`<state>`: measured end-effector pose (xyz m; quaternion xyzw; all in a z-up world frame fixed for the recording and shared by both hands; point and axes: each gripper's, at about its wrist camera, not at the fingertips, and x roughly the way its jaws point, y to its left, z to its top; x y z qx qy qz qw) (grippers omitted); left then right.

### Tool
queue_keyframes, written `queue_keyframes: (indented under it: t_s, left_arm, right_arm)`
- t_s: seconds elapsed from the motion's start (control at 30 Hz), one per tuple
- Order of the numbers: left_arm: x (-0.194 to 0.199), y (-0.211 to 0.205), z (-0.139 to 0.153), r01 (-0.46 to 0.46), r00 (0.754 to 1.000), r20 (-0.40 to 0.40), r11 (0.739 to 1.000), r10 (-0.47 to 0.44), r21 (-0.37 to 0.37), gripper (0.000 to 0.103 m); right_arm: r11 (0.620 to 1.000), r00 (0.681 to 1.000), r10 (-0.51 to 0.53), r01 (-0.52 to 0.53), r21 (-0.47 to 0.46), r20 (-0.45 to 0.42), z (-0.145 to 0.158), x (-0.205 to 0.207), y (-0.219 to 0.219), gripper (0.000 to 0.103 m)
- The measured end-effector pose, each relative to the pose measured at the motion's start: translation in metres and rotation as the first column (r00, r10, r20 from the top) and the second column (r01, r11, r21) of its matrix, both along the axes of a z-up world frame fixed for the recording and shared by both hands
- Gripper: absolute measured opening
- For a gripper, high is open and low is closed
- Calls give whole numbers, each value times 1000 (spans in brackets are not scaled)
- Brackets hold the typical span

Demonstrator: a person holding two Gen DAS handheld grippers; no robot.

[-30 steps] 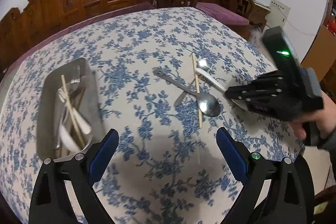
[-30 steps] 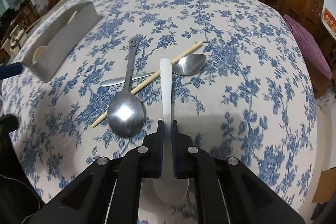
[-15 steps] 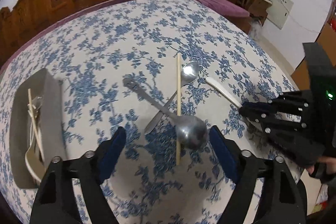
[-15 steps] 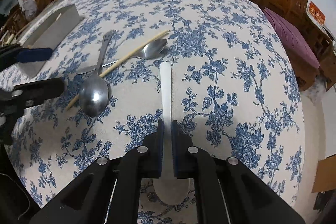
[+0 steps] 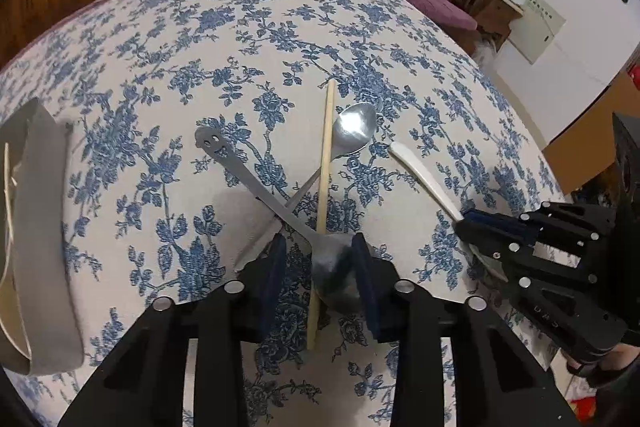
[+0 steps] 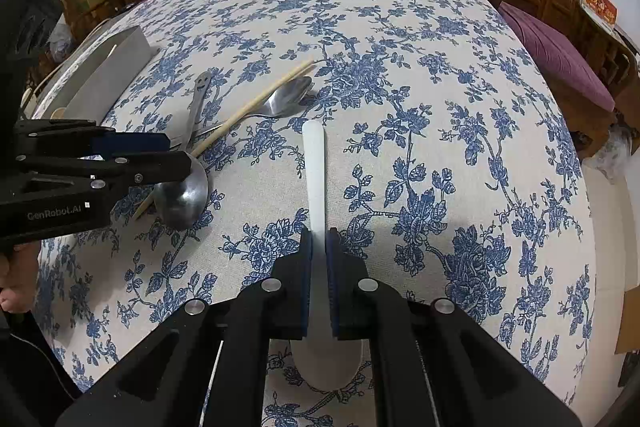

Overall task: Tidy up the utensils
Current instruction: 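Grasp the metal spoon with the left tool while the right tool holds the white spoon, then carry the metal spoon into the tray and open the left tool while the right tool carries the white spoon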

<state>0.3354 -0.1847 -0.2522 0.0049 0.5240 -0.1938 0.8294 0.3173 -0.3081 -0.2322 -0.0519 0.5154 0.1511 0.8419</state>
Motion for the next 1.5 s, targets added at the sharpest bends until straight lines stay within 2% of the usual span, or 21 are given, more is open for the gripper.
queue_keyframes:
  t_s: [0.13, 0.3, 0.5, 0.63, 0.83, 0.97, 1.23, 1.5]
  left_arm:
    - [-2, -6, -4, 13, 1000, -27, 1000, -14, -27, 28]
    - [0, -2, -6, -19, 999, -50, 998, 16, -65, 28]
    - [-2, 2, 2, -40, 998, -53, 995, 35, -96, 14]
    - [-8, -2, 9, -18, 999, -53, 994, 13, -104, 2]
    - [-13, -3, 22, -4, 999, -35, 995, 0, -104, 2]
    - [-18, 12, 43, -10, 1000, -8, 994, 9, -113, 2]
    - [-26, 61, 81, -23, 998, 59, 998, 26, -53, 2]
    - [-34, 122, 97, -62, 994, 87, 998, 63, -22, 2]
  right_arm:
    - [1000, 1000, -3, 3, 6, -3, 0, 1, -1, 9]
    - [1000, 1000, -4, 4, 7, -2, 0, 0, -1, 9]
    - [1000, 1000, -10, 10, 8, -4, 0, 0, -1, 9]
    - [1000, 1000, -18, 18, 13, -15, 1, 1, -2, 9]
    - [999, 999, -39, 39, 0, -23, 3, -4, 0, 8]
    - [998, 998, -62, 63, 32, -14, 13, -10, 1, 8]
    - [994, 996, -82, 79, 78, 31, 48, -21, 16, 8]
    - [995, 994, -62, 55, 81, 87, 81, -24, 47, 8]
